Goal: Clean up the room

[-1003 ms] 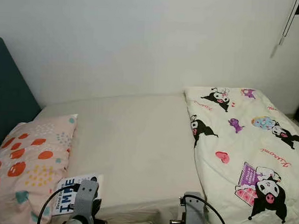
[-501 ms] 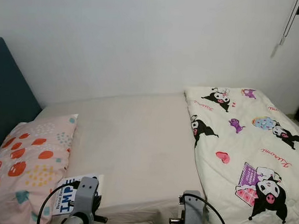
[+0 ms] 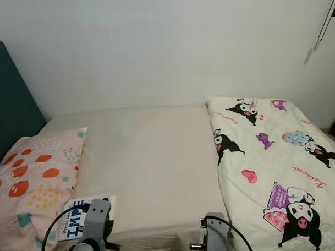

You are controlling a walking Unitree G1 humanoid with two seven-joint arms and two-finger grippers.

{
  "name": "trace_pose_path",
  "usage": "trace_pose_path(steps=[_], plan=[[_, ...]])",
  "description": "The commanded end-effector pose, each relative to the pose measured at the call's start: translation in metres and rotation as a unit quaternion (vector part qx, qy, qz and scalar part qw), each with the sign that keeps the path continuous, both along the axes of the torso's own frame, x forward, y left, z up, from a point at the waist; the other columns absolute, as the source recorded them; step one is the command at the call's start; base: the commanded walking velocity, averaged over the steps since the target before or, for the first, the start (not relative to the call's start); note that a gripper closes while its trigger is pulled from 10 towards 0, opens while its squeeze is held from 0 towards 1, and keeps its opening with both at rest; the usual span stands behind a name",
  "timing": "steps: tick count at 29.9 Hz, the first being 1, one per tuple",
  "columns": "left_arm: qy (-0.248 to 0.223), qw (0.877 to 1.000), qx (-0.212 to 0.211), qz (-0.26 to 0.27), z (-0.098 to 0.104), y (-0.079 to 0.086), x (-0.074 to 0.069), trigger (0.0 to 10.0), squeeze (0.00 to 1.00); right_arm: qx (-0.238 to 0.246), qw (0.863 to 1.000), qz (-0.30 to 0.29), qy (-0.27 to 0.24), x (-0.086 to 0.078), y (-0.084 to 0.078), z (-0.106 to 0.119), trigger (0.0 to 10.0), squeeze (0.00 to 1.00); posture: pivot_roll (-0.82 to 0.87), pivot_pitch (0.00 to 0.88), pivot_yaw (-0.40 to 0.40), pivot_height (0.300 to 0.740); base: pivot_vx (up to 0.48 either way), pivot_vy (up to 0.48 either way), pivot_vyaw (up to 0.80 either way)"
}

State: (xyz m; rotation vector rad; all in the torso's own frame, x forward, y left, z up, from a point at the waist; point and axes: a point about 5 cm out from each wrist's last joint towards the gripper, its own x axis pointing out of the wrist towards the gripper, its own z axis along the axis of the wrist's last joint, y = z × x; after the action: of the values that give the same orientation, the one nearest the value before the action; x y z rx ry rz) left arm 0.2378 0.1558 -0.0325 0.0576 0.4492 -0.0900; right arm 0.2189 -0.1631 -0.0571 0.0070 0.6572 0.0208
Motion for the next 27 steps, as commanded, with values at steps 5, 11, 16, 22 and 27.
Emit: trace_pose_path(steps=[5, 11, 16, 22, 27], plan=[[0.002, 1.000, -0.002, -0.003, -0.0017, -0.0012, -0.0033, 10.0, 0.00, -0.004, 1.000, 0.010, 0.002, 0.0011, 0.0035, 0.0002, 10.0, 0.00, 0.02, 0.026, 0.015, 0.740, 0.000, -0.412, 0.00], [0.002, 1.000, -0.001, -0.004, -0.0011, -0.0010, -0.0031, 10.0, 0.00, -0.003, 1.000, 0.009, 0.003, -0.0003, 0.0037, -0.0004, 10.0, 0.00, 0.02, 0.029, 0.020, 0.740, 0.000, -0.423, 0.00], [0.002, 1.000, 0.000, -0.005, -0.0013, -0.0008, -0.0037, 10.0, 0.00, -0.003, 1.000, 0.009, 0.004, -0.0010, 0.0038, -0.0008, 10.0, 0.00, 0.02, 0.031, 0.019, 0.740, 0.000, -0.422, 0.00], [0.004, 1.000, 0.001, -0.003, -0.0019, -0.0001, -0.0054, 10.0, 0.00, -0.002, 1.000, 0.011, 0.008, -0.0023, 0.0045, -0.0017, 10.0, 0.00, 0.02, 0.038, 0.017, 0.740, 0.000, -0.423, 0.00], [0.005, 1.000, 0.002, -0.003, -0.0023, 0.0004, -0.0064, 10.0, 0.00, -0.002, 1.000, 0.015, 0.006, -0.0024, 0.0056, -0.0015, 10.0, 0.00, 0.02, 0.043, 0.018, 0.740, 0.000, -0.425, 0.00]])
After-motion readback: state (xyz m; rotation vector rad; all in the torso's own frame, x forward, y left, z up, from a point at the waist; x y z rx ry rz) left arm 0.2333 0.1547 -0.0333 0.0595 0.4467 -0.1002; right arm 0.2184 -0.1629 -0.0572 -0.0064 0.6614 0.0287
